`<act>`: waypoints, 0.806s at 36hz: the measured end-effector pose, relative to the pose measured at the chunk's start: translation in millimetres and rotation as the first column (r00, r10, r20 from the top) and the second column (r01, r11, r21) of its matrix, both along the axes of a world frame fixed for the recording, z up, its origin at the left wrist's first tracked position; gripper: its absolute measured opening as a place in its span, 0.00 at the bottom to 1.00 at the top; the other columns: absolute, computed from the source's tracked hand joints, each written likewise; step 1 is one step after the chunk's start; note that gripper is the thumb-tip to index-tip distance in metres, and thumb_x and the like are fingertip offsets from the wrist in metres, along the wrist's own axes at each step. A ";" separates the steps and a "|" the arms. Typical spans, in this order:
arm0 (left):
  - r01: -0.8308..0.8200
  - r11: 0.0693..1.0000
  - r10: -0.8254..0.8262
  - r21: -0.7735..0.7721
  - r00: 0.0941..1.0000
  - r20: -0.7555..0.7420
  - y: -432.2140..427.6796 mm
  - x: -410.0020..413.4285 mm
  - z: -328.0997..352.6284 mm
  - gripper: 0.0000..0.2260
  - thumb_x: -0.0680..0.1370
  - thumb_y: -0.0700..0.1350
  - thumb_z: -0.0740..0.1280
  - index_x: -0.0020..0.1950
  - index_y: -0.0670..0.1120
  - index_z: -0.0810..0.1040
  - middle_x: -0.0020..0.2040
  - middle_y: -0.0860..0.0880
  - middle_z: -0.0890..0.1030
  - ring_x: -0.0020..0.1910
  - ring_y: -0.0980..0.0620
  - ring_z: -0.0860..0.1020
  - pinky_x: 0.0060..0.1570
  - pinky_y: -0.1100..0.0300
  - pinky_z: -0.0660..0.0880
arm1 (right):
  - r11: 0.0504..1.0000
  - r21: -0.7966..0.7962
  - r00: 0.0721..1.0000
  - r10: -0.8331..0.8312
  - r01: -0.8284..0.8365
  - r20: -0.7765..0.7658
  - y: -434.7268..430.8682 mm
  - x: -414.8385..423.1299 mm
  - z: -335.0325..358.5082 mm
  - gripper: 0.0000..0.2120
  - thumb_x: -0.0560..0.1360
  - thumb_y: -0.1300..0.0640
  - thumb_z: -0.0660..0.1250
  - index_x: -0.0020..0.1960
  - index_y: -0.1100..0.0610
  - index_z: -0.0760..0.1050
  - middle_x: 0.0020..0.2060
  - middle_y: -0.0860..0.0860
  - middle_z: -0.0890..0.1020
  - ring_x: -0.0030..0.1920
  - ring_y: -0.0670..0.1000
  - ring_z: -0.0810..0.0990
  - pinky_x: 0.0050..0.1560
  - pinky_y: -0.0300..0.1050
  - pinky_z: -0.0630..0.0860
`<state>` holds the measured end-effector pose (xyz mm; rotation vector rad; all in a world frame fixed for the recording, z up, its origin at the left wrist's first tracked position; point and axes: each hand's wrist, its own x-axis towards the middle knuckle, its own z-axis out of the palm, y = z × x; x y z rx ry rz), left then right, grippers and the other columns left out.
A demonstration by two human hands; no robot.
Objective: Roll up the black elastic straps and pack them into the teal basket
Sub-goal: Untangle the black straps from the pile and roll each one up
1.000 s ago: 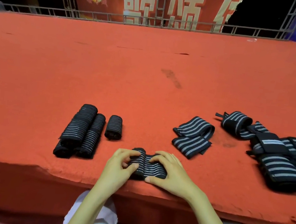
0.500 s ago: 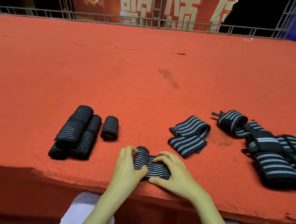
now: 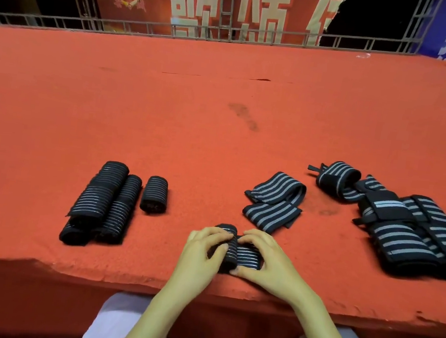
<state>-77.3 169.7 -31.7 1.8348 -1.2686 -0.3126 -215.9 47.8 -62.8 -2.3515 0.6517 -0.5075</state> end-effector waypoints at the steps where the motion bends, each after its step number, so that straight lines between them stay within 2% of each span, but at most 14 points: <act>1: 0.006 1.000 -0.006 0.003 1.000 -0.008 0.1 1.3 -0.5 0.10 0.77 0.40 0.66 0.55 0.52 0.82 0.53 0.65 0.76 0.56 0.61 0.70 0.54 0.78 0.60 | 1.000 0.013 1.000 0.009 -0.009 0.002 -0.2 -0.5 0.3 0.31 0.60 0.32 0.68 0.60 0.44 0.73 0.62 0.38 0.69 0.65 0.36 0.64 0.67 0.35 0.60; 4: 0.021 1.000 -0.022 -0.006 0.993 -0.116 1.0 4.6 -0.6 0.12 0.74 0.39 0.69 0.50 0.56 0.81 0.53 0.63 0.78 0.55 0.62 0.73 0.51 0.74 0.66 | 0.997 0.064 0.999 0.052 -0.053 0.016 -2.6 -2.7 1.9 0.28 0.62 0.35 0.70 0.59 0.38 0.69 0.63 0.36 0.68 0.67 0.36 0.64 0.67 0.32 0.59; 6: 0.002 1.000 -0.006 -0.024 0.984 -0.179 1.0 3.6 0.5 0.13 0.73 0.38 0.71 0.49 0.57 0.79 0.52 0.61 0.77 0.49 0.65 0.74 0.46 0.74 0.68 | 0.993 0.089 0.997 0.073 -0.076 0.035 -3.5 -4.2 2.6 0.26 0.63 0.39 0.70 0.60 0.39 0.69 0.64 0.36 0.67 0.67 0.35 0.63 0.67 0.30 0.58; 9: -0.064 0.997 0.070 0.036 0.976 -0.208 -2.6 -1.0 1.5 0.14 0.72 0.40 0.73 0.53 0.54 0.75 0.51 0.56 0.72 0.42 0.62 0.72 0.41 0.73 0.69 | 0.990 0.114 0.993 0.075 -0.085 0.088 -4.9 -6.3 4.2 0.23 0.65 0.46 0.67 0.60 0.41 0.70 0.65 0.38 0.68 0.68 0.35 0.65 0.66 0.28 0.58; 11: -0.097 0.989 0.119 0.109 0.970 -0.214 -5.5 -3.4 0.7 0.16 0.71 0.44 0.73 0.55 0.53 0.71 0.51 0.55 0.71 0.41 0.61 0.72 0.40 0.73 0.69 | 0.988 0.135 0.991 0.060 -0.076 0.119 -5.3 -7.3 4.2 0.22 0.65 0.49 0.67 0.58 0.41 0.71 0.64 0.40 0.70 0.67 0.36 0.66 0.66 0.28 0.59; 13: -0.117 0.982 0.144 0.149 0.971 -0.191 -7.9 -4.9 -0.7 0.17 0.71 0.47 0.73 0.56 0.53 0.70 0.52 0.54 0.72 0.44 0.59 0.73 0.42 0.71 0.68 | 0.991 0.128 0.993 0.020 -0.034 0.115 -4.9 -6.6 2.4 0.19 0.66 0.51 0.67 0.56 0.40 0.71 0.62 0.41 0.71 0.66 0.36 0.67 0.66 0.29 0.60; 15: -0.131 0.977 0.159 0.170 0.973 -0.166 -10.1 -6.7 -2.7 0.18 0.71 0.49 0.72 0.56 0.53 0.69 0.52 0.54 0.72 0.48 0.54 0.75 0.49 0.61 0.72 | 0.996 0.077 0.994 -0.045 0.037 0.102 -4.4 -5.3 -2.7 0.15 0.67 0.48 0.65 0.53 0.41 0.72 0.59 0.41 0.73 0.64 0.37 0.68 0.65 0.30 0.62; 17: -0.148 0.975 0.174 0.169 0.973 -0.152 -11.3 -9.6 -2.8 0.18 0.71 0.49 0.72 0.55 0.53 0.68 0.52 0.54 0.71 0.49 0.51 0.76 0.53 0.54 0.73 | 0.995 0.023 0.990 -0.099 0.097 0.097 -3.1 -4.8 -6.2 0.13 0.67 0.44 0.64 0.51 0.44 0.73 0.55 0.40 0.73 0.61 0.39 0.69 0.62 0.27 0.61; 19: -0.164 0.975 0.185 0.148 0.972 -0.143 -12.9 -13.2 -2.5 0.18 0.70 0.47 0.72 0.56 0.51 0.69 0.51 0.53 0.71 0.49 0.49 0.76 0.54 0.51 0.73 | 0.991 -0.024 0.988 -0.131 0.133 0.079 -3.1 -5.6 -8.1 0.12 0.69 0.47 0.67 0.51 0.47 0.76 0.52 0.39 0.74 0.58 0.40 0.69 0.59 0.25 0.60; 21: -0.170 0.977 0.186 0.132 0.974 -0.125 -14.3 -17.3 -2.1 0.18 0.70 0.47 0.72 0.57 0.49 0.69 0.52 0.52 0.70 0.50 0.49 0.75 0.54 0.51 0.73 | 0.989 -0.057 0.989 -0.136 0.140 0.060 -4.1 -8.1 -9.1 0.10 0.72 0.51 0.70 0.52 0.49 0.77 0.50 0.37 0.73 0.56 0.40 0.68 0.58 0.26 0.60; 24: -0.165 0.982 0.169 0.094 0.985 -0.035 -18.0 -23.6 -2.5 0.19 0.70 0.46 0.71 0.58 0.48 0.69 0.54 0.52 0.69 0.52 0.52 0.73 0.53 0.57 0.70 | 0.990 -0.050 0.989 -0.130 0.134 0.069 -6.4 -12.9 -9.3 0.07 0.74 0.55 0.69 0.52 0.50 0.78 0.49 0.35 0.72 0.55 0.41 0.69 0.58 0.26 0.61; 27: -0.147 0.988 0.143 0.049 0.986 0.081 -23.4 -30.8 -4.2 0.18 0.70 0.46 0.71 0.57 0.46 0.71 0.53 0.52 0.69 0.54 0.50 0.72 0.55 0.59 0.68 | 0.986 -0.019 0.982 -0.161 0.164 0.102 -8.4 -14.5 -7.8 0.06 0.77 0.61 0.66 0.50 0.54 0.80 0.49 0.39 0.75 0.54 0.42 0.72 0.56 0.25 0.60; 29: -0.122 0.992 0.116 0.044 0.986 0.117 -26.4 -33.7 -4.9 0.19 0.71 0.50 0.72 0.59 0.47 0.73 0.54 0.52 0.69 0.56 0.52 0.71 0.58 0.59 0.68 | 0.978 0.015 0.967 -0.210 0.210 0.144 -8.7 -14.0 -5.0 0.07 0.79 0.62 0.63 0.49 0.55 0.80 0.47 0.42 0.78 0.52 0.43 0.74 0.54 0.27 0.62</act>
